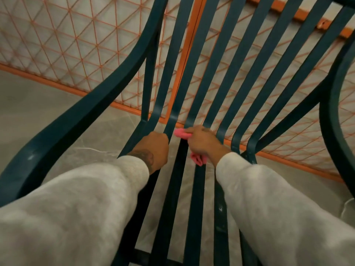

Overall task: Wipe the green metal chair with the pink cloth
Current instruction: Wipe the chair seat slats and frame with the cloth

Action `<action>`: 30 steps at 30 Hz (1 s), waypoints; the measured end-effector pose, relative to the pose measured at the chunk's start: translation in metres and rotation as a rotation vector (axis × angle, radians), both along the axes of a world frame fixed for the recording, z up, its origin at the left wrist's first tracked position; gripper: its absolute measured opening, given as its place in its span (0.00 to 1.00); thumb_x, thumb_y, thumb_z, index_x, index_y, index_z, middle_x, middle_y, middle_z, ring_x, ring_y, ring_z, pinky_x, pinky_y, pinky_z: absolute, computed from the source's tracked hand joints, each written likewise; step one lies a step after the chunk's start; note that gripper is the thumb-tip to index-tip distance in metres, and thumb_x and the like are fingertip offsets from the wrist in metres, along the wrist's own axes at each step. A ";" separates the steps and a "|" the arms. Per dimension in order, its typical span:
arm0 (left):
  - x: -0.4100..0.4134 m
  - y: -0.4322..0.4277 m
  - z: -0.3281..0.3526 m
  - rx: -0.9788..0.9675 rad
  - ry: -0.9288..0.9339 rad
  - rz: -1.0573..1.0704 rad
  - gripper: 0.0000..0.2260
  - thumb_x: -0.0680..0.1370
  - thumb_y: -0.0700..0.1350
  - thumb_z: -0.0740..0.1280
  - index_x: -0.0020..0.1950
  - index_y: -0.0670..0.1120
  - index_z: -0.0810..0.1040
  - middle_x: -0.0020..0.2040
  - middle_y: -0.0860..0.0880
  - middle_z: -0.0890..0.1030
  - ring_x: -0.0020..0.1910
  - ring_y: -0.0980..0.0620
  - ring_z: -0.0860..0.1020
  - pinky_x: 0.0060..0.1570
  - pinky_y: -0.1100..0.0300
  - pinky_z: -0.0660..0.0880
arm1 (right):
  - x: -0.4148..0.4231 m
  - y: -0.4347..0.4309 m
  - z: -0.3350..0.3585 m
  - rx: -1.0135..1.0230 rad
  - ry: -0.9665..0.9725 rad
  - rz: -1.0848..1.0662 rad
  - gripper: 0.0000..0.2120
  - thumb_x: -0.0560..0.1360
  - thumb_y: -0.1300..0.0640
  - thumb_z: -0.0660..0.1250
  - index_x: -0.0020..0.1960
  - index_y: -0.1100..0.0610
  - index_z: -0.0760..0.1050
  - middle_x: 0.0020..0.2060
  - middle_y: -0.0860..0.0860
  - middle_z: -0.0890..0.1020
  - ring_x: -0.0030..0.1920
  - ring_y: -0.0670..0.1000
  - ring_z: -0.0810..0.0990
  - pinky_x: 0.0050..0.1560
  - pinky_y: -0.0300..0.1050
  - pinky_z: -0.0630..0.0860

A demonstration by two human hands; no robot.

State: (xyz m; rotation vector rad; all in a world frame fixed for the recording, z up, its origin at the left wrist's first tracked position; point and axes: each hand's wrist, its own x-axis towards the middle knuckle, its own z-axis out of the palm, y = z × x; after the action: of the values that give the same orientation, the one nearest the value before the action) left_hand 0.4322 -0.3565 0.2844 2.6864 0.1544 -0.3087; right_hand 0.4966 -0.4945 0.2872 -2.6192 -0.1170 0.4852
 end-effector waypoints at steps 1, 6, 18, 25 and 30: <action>0.004 0.000 0.001 -0.006 -0.014 0.009 0.05 0.75 0.38 0.70 0.50 0.40 0.77 0.46 0.43 0.78 0.46 0.44 0.80 0.44 0.58 0.74 | 0.015 -0.001 0.003 -0.003 -0.082 -0.021 0.24 0.80 0.63 0.54 0.70 0.44 0.69 0.57 0.59 0.79 0.43 0.56 0.82 0.47 0.53 0.83; 0.019 0.005 -0.015 -0.065 0.005 0.087 0.14 0.74 0.38 0.72 0.32 0.44 0.69 0.42 0.44 0.75 0.39 0.47 0.75 0.42 0.59 0.73 | 0.054 -0.005 -0.004 -0.061 -0.382 -0.009 0.29 0.77 0.64 0.61 0.75 0.45 0.65 0.65 0.57 0.71 0.62 0.59 0.72 0.62 0.49 0.70; 0.016 0.001 -0.010 -0.129 -0.012 0.137 0.13 0.75 0.38 0.69 0.34 0.45 0.68 0.45 0.44 0.72 0.43 0.47 0.74 0.44 0.58 0.73 | -0.047 -0.006 -0.007 -0.082 -0.070 0.308 0.21 0.80 0.64 0.58 0.64 0.43 0.79 0.65 0.47 0.78 0.65 0.52 0.75 0.69 0.43 0.69; 0.013 0.001 -0.017 -0.143 0.020 0.175 0.13 0.74 0.41 0.72 0.35 0.46 0.69 0.49 0.42 0.78 0.43 0.46 0.76 0.44 0.57 0.74 | -0.029 -0.009 -0.001 -0.076 0.003 0.290 0.22 0.81 0.64 0.57 0.66 0.44 0.77 0.61 0.44 0.75 0.63 0.49 0.74 0.62 0.40 0.71; 0.017 0.008 -0.025 -0.140 0.022 0.136 0.07 0.73 0.41 0.72 0.40 0.43 0.75 0.47 0.43 0.77 0.45 0.44 0.77 0.45 0.57 0.74 | 0.032 0.015 0.012 0.190 -0.093 0.015 0.18 0.81 0.61 0.61 0.69 0.50 0.72 0.51 0.48 0.84 0.37 0.51 0.80 0.35 0.46 0.81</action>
State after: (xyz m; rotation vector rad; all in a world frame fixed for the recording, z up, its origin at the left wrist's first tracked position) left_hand 0.4491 -0.3487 0.2597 2.5201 0.3094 -0.2961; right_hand 0.5283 -0.4792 0.2990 -2.4558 -0.2029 0.3398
